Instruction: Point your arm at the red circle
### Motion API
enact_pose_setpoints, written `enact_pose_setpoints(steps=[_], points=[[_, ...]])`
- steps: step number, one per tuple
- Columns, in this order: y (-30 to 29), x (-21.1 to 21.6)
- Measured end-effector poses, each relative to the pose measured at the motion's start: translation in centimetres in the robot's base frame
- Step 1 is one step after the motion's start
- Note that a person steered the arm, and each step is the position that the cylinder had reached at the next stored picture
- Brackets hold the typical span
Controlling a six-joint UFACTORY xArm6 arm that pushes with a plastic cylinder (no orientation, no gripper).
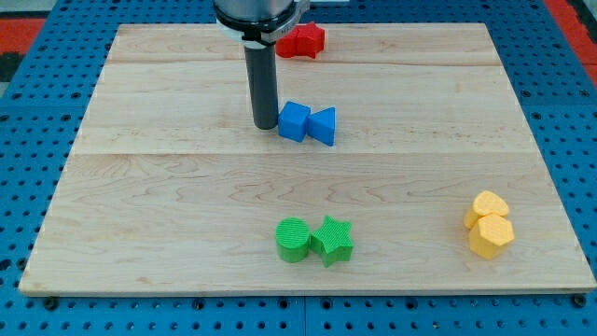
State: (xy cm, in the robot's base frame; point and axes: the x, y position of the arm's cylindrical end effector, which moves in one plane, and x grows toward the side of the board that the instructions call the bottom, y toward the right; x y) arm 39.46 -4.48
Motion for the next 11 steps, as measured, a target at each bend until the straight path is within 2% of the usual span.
enact_pose_setpoints(steps=[2, 3, 4, 5, 6, 9, 10, 11], points=[[0.0, -1.4], [1.7, -4.7], [7.6, -6.6], [13.1, -6.8], [14.1, -10.0], [10.1, -19.5], [7.6, -20.1], [2.3, -20.1]])
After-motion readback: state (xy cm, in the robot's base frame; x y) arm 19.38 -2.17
